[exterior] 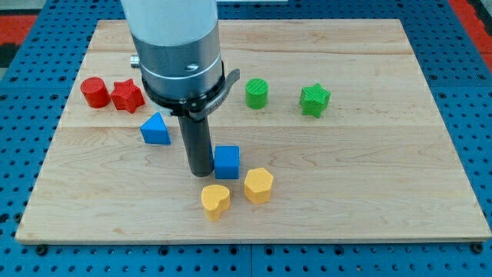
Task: Push the blue triangle diagonally towards the yellow heart
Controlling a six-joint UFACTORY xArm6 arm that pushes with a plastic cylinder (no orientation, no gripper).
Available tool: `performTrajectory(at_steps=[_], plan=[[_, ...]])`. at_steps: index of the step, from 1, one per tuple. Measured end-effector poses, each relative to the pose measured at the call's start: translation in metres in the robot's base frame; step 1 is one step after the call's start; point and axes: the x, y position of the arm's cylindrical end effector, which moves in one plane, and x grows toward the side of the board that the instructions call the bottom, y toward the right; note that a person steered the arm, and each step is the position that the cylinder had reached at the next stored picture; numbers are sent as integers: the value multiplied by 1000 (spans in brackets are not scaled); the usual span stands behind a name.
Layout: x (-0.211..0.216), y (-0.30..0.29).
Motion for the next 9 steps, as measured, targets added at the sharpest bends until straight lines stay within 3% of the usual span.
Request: performTrajectory(at_steps=[1, 2, 3, 4, 5, 6, 7, 8, 9], plan=[[-2, -110], [-63, -146], [-119, -124], [-94, -61], [-44, -39], [-38, -57], [-56, -120], [-27, -113], [-27, -63]])
